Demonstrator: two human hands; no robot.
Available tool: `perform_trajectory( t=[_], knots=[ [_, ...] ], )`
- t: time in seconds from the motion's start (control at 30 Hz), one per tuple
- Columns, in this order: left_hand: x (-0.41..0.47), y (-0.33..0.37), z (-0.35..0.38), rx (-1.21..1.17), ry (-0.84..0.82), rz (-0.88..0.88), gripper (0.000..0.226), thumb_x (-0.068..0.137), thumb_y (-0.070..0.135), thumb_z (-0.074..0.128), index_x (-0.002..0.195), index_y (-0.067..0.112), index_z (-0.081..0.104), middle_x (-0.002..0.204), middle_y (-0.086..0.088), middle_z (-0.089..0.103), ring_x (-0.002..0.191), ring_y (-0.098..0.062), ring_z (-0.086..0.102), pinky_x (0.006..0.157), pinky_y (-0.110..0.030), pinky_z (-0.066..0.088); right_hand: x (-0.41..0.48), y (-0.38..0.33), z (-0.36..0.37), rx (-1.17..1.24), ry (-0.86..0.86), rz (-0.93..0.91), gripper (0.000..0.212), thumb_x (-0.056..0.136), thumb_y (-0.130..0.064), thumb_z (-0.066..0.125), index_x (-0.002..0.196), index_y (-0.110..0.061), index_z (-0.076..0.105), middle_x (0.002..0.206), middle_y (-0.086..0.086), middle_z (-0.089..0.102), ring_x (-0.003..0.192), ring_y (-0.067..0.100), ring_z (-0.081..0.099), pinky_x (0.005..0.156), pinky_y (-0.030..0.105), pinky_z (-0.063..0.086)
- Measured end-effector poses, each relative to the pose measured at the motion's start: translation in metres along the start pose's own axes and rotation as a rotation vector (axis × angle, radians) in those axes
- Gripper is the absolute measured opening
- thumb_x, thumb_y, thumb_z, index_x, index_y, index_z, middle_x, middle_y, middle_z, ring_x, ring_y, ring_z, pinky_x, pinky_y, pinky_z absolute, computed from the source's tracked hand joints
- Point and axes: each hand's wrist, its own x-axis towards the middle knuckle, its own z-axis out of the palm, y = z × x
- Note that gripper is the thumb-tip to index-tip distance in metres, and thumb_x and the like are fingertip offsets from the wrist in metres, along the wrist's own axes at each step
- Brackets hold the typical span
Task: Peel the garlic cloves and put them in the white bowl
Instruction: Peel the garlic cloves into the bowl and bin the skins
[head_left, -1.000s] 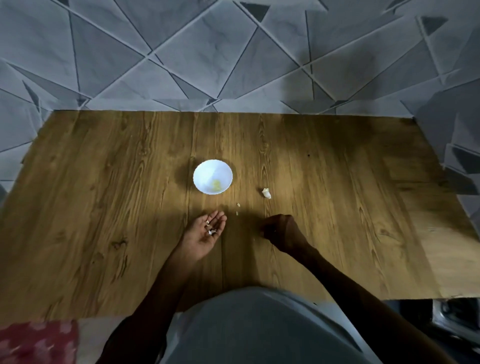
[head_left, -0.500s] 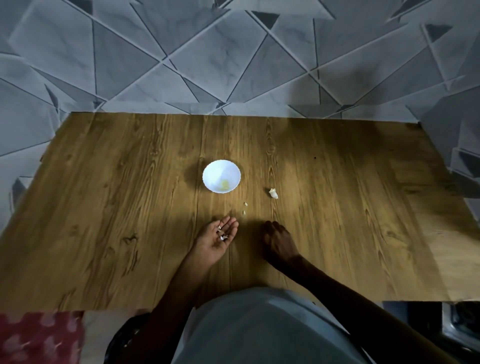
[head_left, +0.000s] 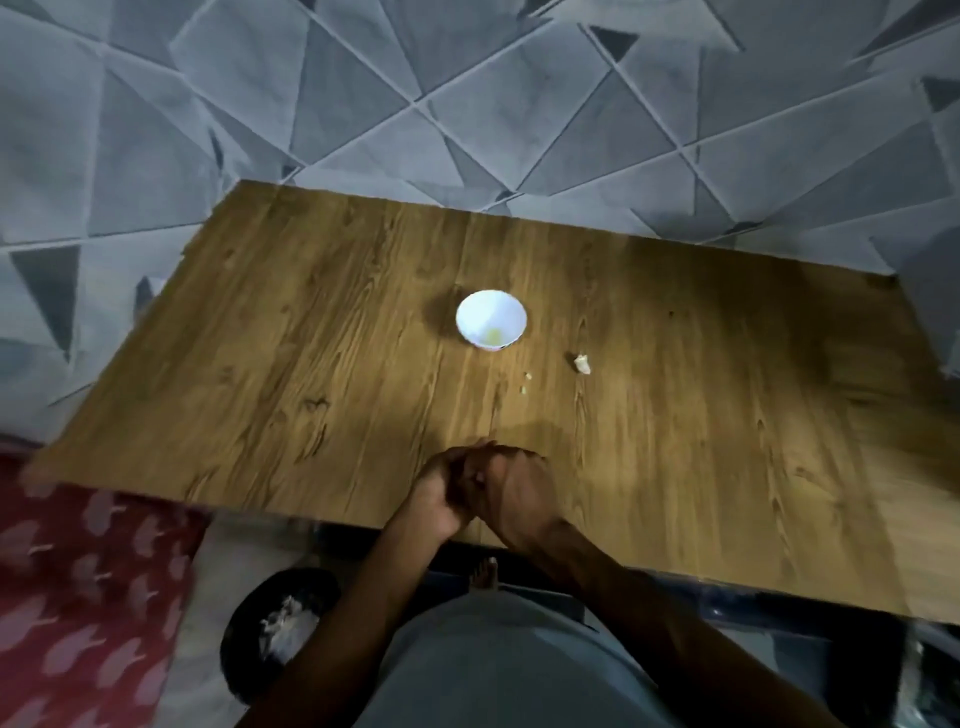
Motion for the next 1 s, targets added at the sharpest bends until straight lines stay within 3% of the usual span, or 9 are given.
perform_trajectory(
  t=[0.1,0.27,0.37,0.5,0.67,0.73,0.8,0.9,1.0],
  knots=[
    [-0.021,-0.007,-0.026,-0.029,0.097,0.025,0.03,0.097,0.012,0.039,0.078,0.004,0.06,0.063,-0.013,0.063,0.064,-0.023,0.06,0.063,-0.03,0.048,-0.012,-0.02,0.011,0.158,-0.004,-0.048,0.021,0.086,-0.027,0.058,0.089,-0.018,0.076,0.09,0.003,0.07,0.075,0.022,0.067,0.065,0.035,0.054],
    [-0.069,-0.023,-0.082,-0.237,0.127,0.16,0.027,0.097,0.008,0.039,0.083,-0.002,0.06,0.082,-0.013,0.059,0.073,-0.02,0.056,0.074,-0.026,0.044,-0.045,-0.064,0.012,0.588,-0.082,-0.132,0.034,0.074,-0.002,0.06,0.097,-0.02,0.077,0.095,0.0,0.074,0.085,0.012,0.068,0.078,0.027,0.055],
    [-0.094,-0.032,-0.127,-0.36,0.174,0.231,0.027,0.1,0.011,0.037,0.09,0.0,0.059,0.078,-0.013,0.065,0.063,-0.018,0.062,0.06,-0.024,0.051,-0.058,-0.095,0.027,0.814,-0.119,-0.057,0.022,0.078,-0.014,0.057,0.091,-0.018,0.075,0.085,-0.01,0.075,0.08,0.003,0.07,0.075,0.028,0.058],
    [-0.131,-0.034,-0.192,-0.516,0.23,0.297,0.029,0.103,0.01,0.034,0.095,-0.003,0.059,0.068,-0.015,0.069,0.057,-0.023,0.069,0.061,-0.03,0.059,-0.079,-0.145,0.06,0.831,-0.236,-0.076,0.039,0.079,0.015,0.054,0.087,-0.019,0.072,0.084,-0.018,0.069,0.082,-0.01,0.065,0.076,0.014,0.05],
    [-0.129,-0.027,-0.288,-0.641,0.327,0.325,0.032,0.103,0.012,0.03,0.098,-0.001,0.058,0.08,-0.014,0.072,0.07,-0.025,0.07,0.052,-0.031,0.059,-0.105,-0.211,0.119,0.841,-0.44,-0.159,0.032,0.089,0.003,0.055,0.103,-0.019,0.074,0.108,-0.008,0.073,0.103,0.004,0.066,0.091,0.02,0.05],
    [-0.11,-0.024,-0.336,-0.703,0.388,0.302,0.033,0.104,0.014,0.028,0.104,-0.001,0.058,0.087,-0.017,0.071,0.075,-0.027,0.071,0.079,-0.028,0.059,-0.114,-0.237,0.155,0.836,-0.546,-0.183,0.028,0.095,-0.009,0.052,0.115,-0.014,0.071,0.12,-0.004,0.07,0.112,0.004,0.063,0.098,0.018,0.046],
    [-0.085,-0.021,-0.383,-0.766,0.427,0.272,0.034,0.105,0.015,0.027,0.12,-0.001,0.053,0.113,-0.019,0.066,0.103,-0.029,0.066,0.105,-0.031,0.041,-0.12,-0.251,0.197,0.86,-0.664,-0.173,0.03,0.099,-0.013,0.05,0.125,-0.009,0.065,0.129,-0.001,0.064,0.119,0.002,0.057,0.102,0.015,0.041],
    [-0.016,-0.02,-0.475,-0.781,0.46,0.213,0.037,0.104,0.012,0.026,0.134,0.002,0.047,0.145,-0.015,0.046,0.138,-0.027,0.041,0.11,-0.034,0.033,-0.117,-0.265,0.301,0.897,-0.805,-0.043,0.033,0.102,-0.012,0.048,0.133,-0.007,0.058,0.135,-0.001,0.058,0.123,-0.005,0.052,0.104,0.014,0.037],
    [0.064,-0.024,-0.565,-0.838,0.459,0.209,0.034,0.102,0.011,0.027,0.11,-0.001,0.058,0.136,-0.014,0.052,0.135,-0.024,0.044,0.109,-0.03,0.036,-0.106,-0.268,0.415,0.914,-0.868,0.132,0.03,0.103,-0.012,0.048,0.129,-0.023,0.057,0.131,-0.01,0.058,0.119,-0.011,0.053,0.101,0.013,0.04]
  ],
)
